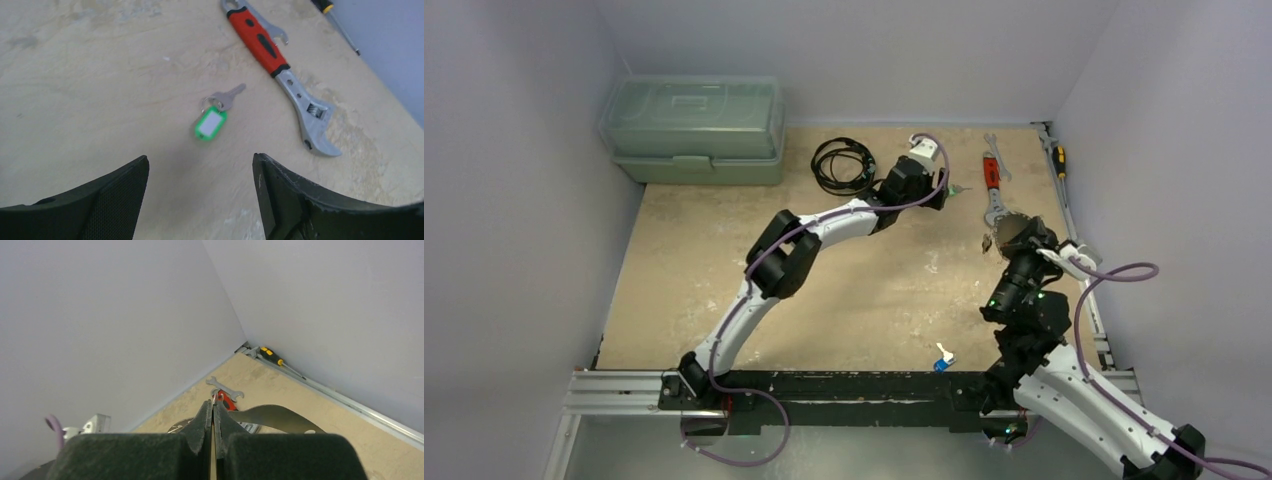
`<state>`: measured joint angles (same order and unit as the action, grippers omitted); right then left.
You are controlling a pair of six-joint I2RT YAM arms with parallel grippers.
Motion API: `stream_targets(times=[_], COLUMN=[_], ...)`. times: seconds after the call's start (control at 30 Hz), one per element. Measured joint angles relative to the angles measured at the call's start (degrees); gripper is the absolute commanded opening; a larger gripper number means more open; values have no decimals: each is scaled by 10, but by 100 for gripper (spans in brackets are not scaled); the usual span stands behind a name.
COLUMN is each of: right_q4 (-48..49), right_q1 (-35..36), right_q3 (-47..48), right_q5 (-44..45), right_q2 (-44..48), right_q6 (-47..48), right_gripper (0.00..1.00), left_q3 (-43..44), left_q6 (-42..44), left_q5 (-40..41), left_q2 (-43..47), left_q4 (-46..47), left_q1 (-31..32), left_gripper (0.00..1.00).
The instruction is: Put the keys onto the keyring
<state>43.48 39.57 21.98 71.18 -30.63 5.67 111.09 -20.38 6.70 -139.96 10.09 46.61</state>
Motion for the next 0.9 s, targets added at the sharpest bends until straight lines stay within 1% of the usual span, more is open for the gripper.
stream_targets(times=[0.13, 0.23, 0.33, 0.47, 0.53, 0.57, 0.67, 0.7, 0.8, 0.9], right_q4=[4, -3, -20, -43, -50, -54, -69, -71, -81, -89], right_q1=[0, -1, -1, -1, -1, -1, -1, -1, -1, -1], right_q3=[0, 0, 0, 0, 0, 0, 0, 0, 0, 0], right_q5=[1, -1, -3, -11, -17, -19, -28, -32, -41, -49], right_q2=[15, 19, 24, 35, 38, 38, 38, 38, 38, 38], right_q6=[-3, -12, -24, -44, -53, -57, -68, -71, -78, -83], right_gripper=[0, 0, 0, 0, 0, 0, 0, 0, 0, 0], left_q3=[105, 176, 228, 260, 295, 300, 301, 301, 310, 322], left_q6=[-22, -45, -73, -119, -133, -136, -145, -145, -136, -103], left_q5=[-51, -75, -78, -75, -63, -57, -29, -23, -12, 8], left_q2=[-94, -160, -216, -269, -297, -300, -301, -301, -301, -300], left_q4=[33, 67, 107, 168, 186, 188, 189, 186, 157, 115], left_q1=[-9, -13, -13, -13, -11, -10, -8, -8, -7, -2], left_gripper=[70, 66, 60, 58, 58, 57, 50, 49, 50, 53])
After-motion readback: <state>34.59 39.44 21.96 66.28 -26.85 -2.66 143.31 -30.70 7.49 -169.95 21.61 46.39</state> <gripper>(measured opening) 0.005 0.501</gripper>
